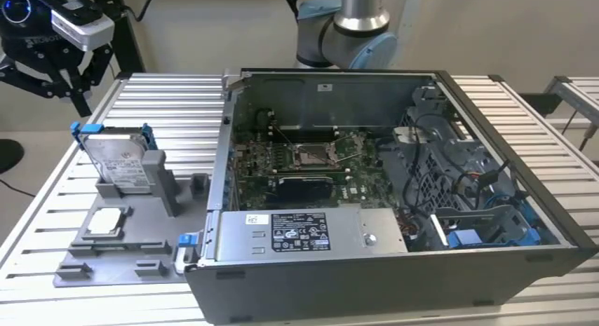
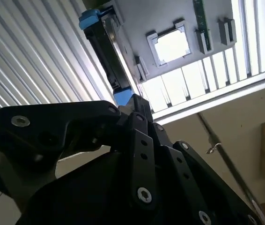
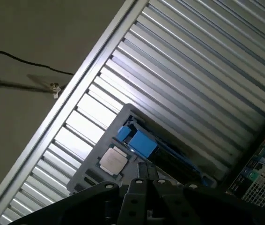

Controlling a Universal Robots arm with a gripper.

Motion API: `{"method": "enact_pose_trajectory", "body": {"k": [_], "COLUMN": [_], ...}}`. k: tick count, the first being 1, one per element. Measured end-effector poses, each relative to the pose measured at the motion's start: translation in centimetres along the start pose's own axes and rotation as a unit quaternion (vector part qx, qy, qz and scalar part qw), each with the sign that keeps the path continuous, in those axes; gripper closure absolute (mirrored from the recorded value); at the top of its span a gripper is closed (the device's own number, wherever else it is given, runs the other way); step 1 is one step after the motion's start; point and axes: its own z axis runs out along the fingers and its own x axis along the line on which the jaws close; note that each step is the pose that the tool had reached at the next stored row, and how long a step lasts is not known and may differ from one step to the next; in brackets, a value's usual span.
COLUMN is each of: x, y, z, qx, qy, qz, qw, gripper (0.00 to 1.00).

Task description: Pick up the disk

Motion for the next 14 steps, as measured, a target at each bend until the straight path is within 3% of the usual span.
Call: {"method": "enact_pose_trajectory", "body": {"k": [4, 14], "x": [-0.04, -0.2], "y": [0.08, 0.48], "z": [-0.01, 0.02], "qx": [0.001, 0.0046], "qy": [0.0019, 0.0059], "qz": [-0.031, -0.082], "qw": [0.99951, 0.99659], "gripper": [1.0, 1.0]}}
